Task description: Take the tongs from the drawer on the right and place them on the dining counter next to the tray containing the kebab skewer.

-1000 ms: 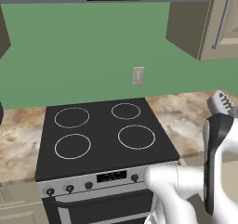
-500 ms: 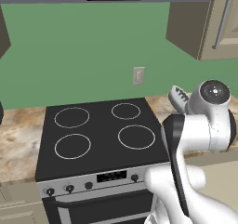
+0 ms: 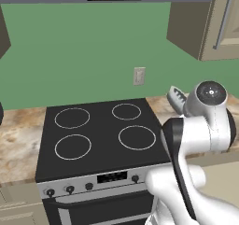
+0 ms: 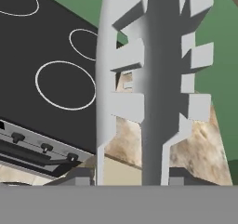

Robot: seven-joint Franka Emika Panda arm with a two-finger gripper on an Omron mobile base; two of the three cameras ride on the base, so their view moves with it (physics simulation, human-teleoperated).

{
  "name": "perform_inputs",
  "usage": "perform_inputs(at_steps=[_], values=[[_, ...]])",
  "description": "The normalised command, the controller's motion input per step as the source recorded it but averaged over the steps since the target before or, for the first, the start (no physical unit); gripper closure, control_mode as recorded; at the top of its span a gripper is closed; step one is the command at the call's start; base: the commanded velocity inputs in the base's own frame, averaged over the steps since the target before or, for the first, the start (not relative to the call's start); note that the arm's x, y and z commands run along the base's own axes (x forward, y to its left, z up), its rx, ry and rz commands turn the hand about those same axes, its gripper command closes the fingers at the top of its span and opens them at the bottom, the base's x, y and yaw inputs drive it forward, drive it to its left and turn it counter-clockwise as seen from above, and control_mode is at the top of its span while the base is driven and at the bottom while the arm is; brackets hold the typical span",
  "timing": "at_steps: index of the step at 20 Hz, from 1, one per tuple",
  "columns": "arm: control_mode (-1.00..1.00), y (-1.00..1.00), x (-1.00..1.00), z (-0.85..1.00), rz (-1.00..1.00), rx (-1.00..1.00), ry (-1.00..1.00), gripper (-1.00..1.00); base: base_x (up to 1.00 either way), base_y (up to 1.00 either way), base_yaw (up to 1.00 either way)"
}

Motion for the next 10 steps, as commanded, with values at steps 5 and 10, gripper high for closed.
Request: perform_inputs(at_steps=[5, 10], values=[[-1.00, 0.00, 0.00, 0.00, 0.00, 0.00, 0.00, 1.00, 0.00, 0.00, 0.00], [-1.00, 0.00, 0.00, 0.00, 0.00, 0.00, 0.00, 1.00, 0.00, 0.00, 0.00]])
